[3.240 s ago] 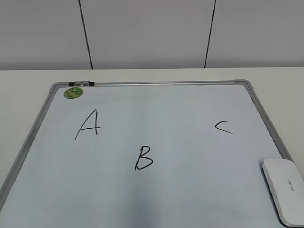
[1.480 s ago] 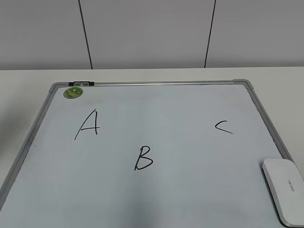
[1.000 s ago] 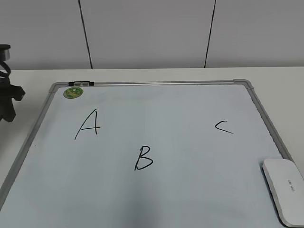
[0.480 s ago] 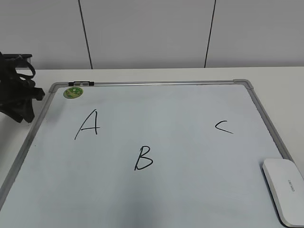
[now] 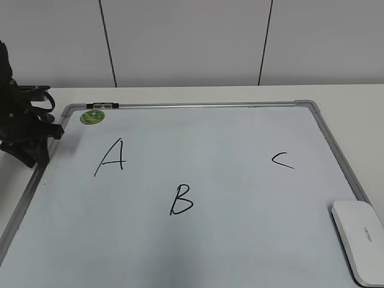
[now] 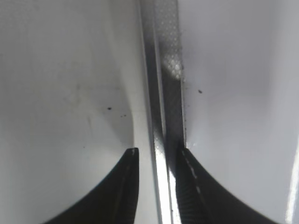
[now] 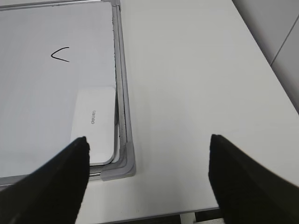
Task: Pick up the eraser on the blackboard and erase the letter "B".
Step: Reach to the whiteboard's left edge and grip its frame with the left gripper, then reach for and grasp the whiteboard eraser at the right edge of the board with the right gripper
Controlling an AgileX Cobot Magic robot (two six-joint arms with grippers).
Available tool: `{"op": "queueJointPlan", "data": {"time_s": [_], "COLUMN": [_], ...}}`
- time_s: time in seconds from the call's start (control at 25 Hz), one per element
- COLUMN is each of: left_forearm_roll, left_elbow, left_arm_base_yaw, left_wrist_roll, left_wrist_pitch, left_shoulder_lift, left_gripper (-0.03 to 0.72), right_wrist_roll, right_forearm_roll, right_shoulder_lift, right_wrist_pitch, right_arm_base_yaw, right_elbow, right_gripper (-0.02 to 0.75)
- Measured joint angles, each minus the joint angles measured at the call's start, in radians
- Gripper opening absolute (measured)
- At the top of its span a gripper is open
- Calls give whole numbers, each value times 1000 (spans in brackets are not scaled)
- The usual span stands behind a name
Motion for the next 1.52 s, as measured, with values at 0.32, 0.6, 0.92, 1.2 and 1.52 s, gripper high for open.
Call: {"op": "queueJointPlan", "data": {"time_s": [0.32,0.6,0.92,1.2,1.52], "left_forearm_roll": [0,-15,-18,-18,-18], "left_elbow": [-8,-10,-10,-10,-10], "left_arm_base_yaw": [0,0,0,0,0], "left_wrist_roll": [-2,-22,-28,-28,-28], "left_wrist_pitch": [2,6,6,6,6], "left_shoulder_lift": [13,15,15,15,15], "left_gripper": [202,27,23,23,22], "right_wrist_roll": [0,0,-1,-1,-5], "right_forearm_roll": [0,0,0,-9,122], "right_shoulder_lift": [0,0,0,0,94], "right_wrist_pitch": [0,0,0,0,-4], "right_arm_base_yaw": [0,0,0,0,0], "right_elbow": [0,0,0,0,-16], "right_gripper": [590,590,590,590,590]}}
